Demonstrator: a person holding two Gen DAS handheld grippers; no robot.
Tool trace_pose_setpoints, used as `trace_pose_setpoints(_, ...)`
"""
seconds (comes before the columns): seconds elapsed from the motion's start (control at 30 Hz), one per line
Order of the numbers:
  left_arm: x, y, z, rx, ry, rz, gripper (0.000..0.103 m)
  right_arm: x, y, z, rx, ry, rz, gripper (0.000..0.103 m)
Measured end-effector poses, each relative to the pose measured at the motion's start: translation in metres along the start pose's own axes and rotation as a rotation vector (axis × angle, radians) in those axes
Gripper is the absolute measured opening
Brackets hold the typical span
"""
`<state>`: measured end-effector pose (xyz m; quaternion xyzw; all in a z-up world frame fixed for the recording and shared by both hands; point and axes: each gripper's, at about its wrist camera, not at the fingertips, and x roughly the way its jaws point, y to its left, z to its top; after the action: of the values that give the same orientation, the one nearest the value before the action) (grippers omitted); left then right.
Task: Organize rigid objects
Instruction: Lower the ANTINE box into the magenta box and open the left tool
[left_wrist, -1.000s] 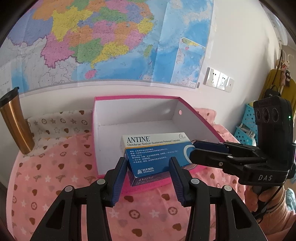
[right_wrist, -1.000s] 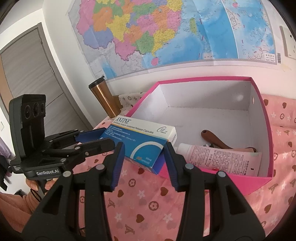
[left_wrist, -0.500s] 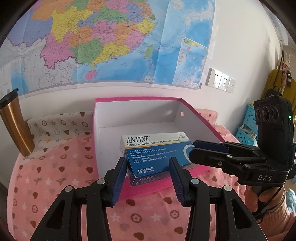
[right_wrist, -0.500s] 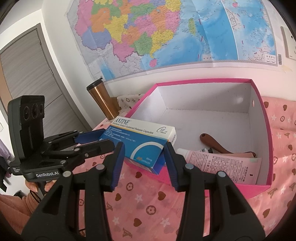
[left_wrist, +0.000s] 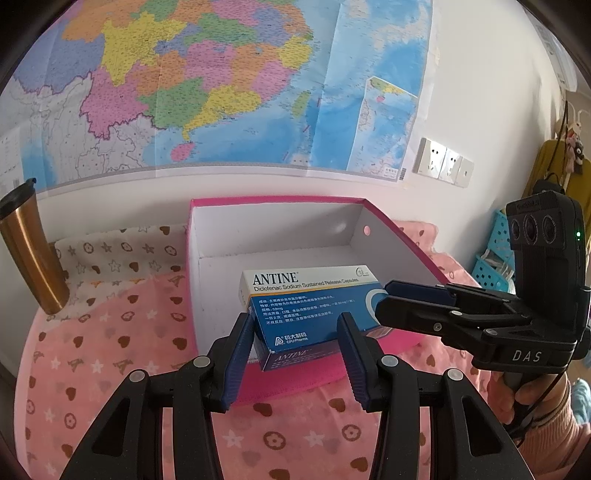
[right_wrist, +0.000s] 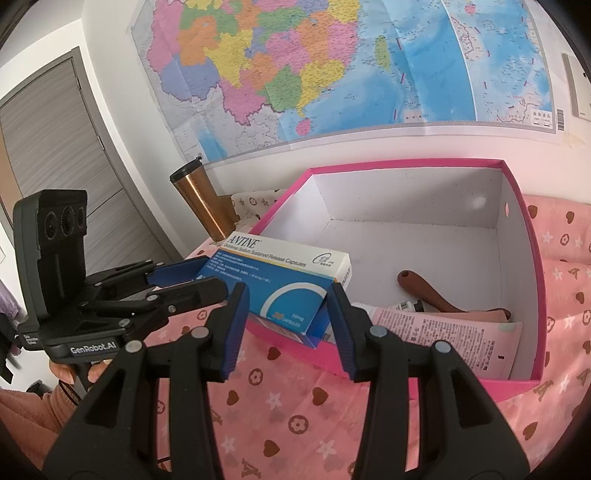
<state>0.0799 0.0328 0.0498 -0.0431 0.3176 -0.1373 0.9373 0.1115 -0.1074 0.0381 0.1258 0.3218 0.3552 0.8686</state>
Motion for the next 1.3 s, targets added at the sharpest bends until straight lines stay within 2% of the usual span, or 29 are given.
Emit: trace_pose_setpoints(1.3,0.029,0.019,0.006,-0.018,0.045,0.040,0.048,0.029,-0.013,0.007,0.045,0.041,-0.011,0.047)
